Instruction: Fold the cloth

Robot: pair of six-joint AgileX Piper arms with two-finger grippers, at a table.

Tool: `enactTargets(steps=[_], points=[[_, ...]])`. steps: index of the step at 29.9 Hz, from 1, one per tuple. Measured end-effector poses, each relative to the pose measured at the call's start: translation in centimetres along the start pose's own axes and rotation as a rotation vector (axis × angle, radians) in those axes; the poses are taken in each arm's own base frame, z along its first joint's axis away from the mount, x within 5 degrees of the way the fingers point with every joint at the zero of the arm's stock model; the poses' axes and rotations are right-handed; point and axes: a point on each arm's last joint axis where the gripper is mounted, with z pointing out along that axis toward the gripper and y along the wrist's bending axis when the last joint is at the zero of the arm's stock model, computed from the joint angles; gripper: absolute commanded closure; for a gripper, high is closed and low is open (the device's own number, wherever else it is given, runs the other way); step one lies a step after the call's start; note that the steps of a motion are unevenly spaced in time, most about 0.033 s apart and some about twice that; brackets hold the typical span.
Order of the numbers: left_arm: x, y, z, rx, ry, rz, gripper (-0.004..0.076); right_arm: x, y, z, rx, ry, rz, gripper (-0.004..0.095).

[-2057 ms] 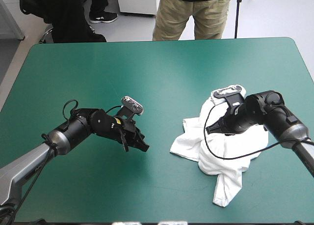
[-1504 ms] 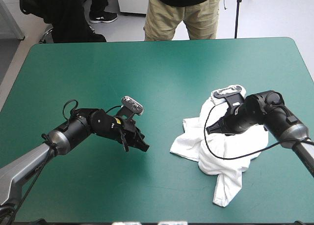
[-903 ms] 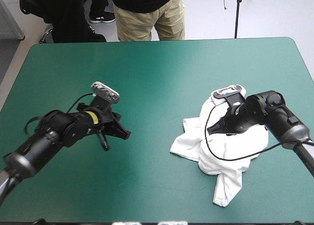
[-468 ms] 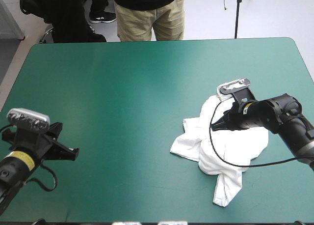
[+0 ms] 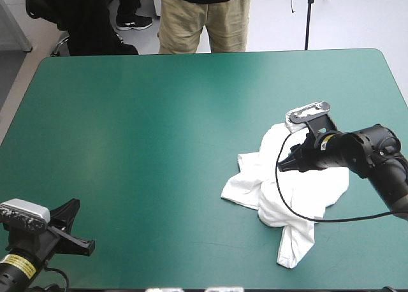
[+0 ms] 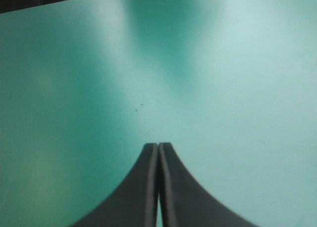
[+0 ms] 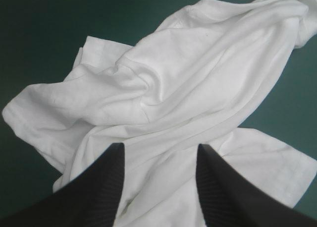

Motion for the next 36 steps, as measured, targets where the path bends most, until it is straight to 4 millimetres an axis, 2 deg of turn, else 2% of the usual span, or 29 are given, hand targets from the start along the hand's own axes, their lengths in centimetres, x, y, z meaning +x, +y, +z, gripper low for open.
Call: enactTargets(steps=[3,7,15,18,20,23,27,33,36], points=[[0.4,-0.1,0.2,0.009,-0.002,-0.005,0.0741,0.3,0.0,0.2,-0.002,0.038,-0.001,0.02],[1.0,-0.2,0.6,0.01,0.017,-0.001,0.0741,0.4,-0.2,1.7,0.01,0.122,0.015,0.0203],[1.7,-0.3,1.0,0.013,0.04,0.002,0.0741,0.1,-0.8,8.4,0.011,0.272,0.108,0.0231],[1.7,-0.3,1.0,0.013,0.041,0.001,0.0741,0.1,-1.7,10.8,0.008,0.283,0.157,0.0312],[1.7,-0.3,1.0,0.013,0.041,0.001,0.0741,0.1,-2.4,12.2,0.004,0.289,0.186,0.0412],[1.7,-0.3,1.0,0.013,0.042,0.002,0.0741,0.3,-2.9,13.7,-0.009,0.297,0.196,0.0617],[1.7,-0.3,1.0,0.012,0.041,0.002,0.0741,0.3,-3.0,14.4,-0.02,0.293,0.163,0.0926],[1.7,-0.3,1.0,0.005,0.04,0.01,0.0741,0.0,-2.8,14.4,-0.049,0.275,0.091,0.0921],[1.7,-0.3,1.0,0.005,0.039,0.011,0.0741,-0.6,-1.8,14.5,-0.094,0.254,0.037,0.0921]])
